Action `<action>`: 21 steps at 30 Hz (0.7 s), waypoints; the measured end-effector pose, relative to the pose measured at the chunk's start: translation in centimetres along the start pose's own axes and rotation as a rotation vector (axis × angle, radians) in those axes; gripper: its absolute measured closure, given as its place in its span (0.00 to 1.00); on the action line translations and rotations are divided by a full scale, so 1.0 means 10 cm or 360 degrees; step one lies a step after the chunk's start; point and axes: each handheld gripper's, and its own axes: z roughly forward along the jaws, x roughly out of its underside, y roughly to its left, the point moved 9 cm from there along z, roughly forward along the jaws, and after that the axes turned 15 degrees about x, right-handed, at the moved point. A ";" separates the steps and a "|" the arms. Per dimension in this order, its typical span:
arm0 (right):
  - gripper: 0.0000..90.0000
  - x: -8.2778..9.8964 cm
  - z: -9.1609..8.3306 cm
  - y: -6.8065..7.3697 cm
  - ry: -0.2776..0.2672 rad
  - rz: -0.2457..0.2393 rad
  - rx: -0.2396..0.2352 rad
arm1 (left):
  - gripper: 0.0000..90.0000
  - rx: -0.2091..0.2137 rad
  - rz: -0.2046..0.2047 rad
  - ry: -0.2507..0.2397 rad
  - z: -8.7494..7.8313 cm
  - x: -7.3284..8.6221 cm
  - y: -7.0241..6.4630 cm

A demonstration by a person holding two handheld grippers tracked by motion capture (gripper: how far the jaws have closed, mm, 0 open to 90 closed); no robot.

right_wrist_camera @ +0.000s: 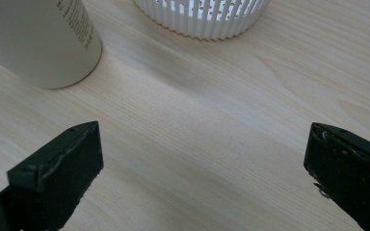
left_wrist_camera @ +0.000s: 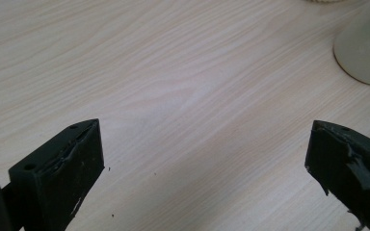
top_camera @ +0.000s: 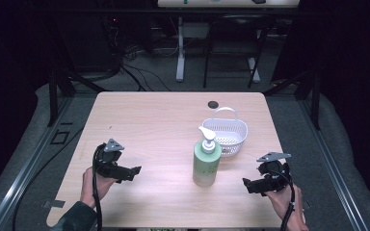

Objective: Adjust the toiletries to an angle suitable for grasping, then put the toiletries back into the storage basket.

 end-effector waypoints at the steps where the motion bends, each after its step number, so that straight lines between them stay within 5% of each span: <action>1: 0.00 0.00 0.00 0.00 0.0001 -0.0004 0.0005 | 0.00 0.0002 -0.0012 0.0000 0.00 0.01 0.00; 12: 0.00 -0.04 -0.05 -0.01 -0.0042 0.0056 -0.0007 | 0.00 0.0011 -0.0004 -0.0013 0.01 0.00 -0.02; 16: 0.00 -0.06 -0.12 -0.01 -0.0079 0.0101 -0.0034 | 0.00 0.0047 -0.0081 -0.0050 -0.01 0.02 0.01; 21: 0.00 -0.09 -0.20 0.02 -0.0113 0.0126 -0.0073 | 0.00 0.0030 -0.0095 -0.0037 -0.03 0.04 0.03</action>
